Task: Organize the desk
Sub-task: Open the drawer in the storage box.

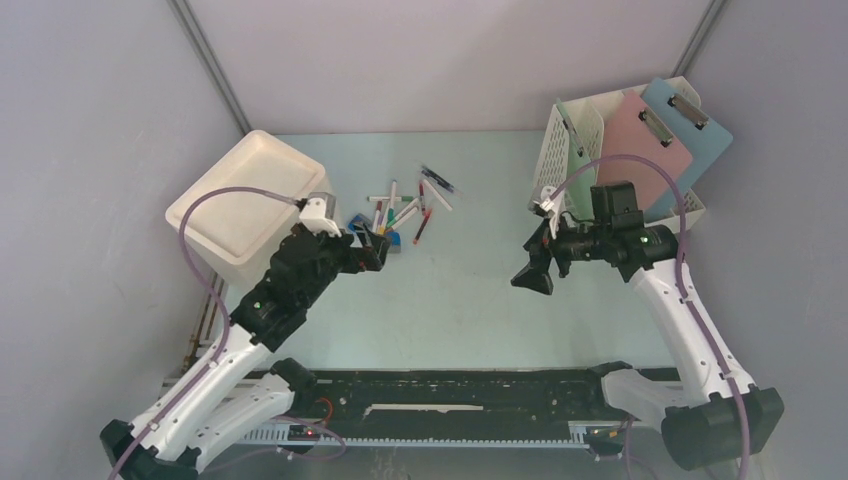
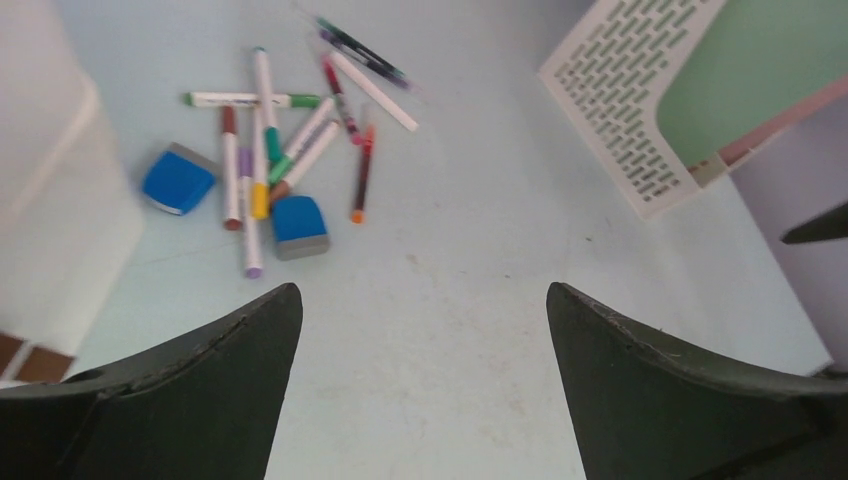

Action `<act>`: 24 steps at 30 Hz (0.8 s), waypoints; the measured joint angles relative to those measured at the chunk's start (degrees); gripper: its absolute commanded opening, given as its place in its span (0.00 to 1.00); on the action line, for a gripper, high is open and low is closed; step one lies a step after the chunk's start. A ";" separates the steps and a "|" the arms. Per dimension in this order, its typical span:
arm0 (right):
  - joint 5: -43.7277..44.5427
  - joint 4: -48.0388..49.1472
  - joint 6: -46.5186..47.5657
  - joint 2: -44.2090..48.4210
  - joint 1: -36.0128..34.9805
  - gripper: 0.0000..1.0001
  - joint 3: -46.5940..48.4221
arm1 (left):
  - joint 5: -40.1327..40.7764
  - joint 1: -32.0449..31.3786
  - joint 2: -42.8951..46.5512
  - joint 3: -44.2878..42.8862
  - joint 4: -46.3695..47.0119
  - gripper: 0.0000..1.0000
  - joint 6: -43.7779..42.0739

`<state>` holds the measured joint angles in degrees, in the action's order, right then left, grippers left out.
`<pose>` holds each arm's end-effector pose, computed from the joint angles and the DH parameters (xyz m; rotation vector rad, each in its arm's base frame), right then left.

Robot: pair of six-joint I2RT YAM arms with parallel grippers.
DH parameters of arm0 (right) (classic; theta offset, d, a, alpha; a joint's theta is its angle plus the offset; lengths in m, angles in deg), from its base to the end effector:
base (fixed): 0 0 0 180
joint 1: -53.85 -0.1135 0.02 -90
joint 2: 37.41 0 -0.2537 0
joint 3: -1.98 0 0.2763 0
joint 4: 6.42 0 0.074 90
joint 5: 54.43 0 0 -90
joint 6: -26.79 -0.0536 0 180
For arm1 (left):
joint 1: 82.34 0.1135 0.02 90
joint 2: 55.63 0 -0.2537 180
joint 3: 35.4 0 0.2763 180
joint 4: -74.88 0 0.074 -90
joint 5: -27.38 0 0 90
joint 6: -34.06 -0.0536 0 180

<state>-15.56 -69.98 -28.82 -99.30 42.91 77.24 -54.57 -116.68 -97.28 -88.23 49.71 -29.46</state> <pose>0.2259 0.0862 0.3185 -1.1791 1.8513 0.8538 0.1898 -0.1206 0.3050 0.0254 1.8571 -0.6210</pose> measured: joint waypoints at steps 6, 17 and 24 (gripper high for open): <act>3.52 0.72 -0.22 0.90 -4.68 1.00 0.00 | 5.49 0.00 3.45 -2.75 -5.62 1.00 -3.02; 6.82 0.79 -0.24 1.51 -7.96 1.00 0.00 | 9.77 -0.04 6.16 -4.55 -12.57 1.00 -4.46; 8.28 0.98 -0.22 1.33 -7.96 1.00 0.00 | 19.30 -3.91 -0.98 -14.14 -17.16 1.00 -0.61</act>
<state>-7.28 -69.00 -29.04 -97.96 34.96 77.24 -35.27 -120.60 -98.26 -102.38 32.56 -30.08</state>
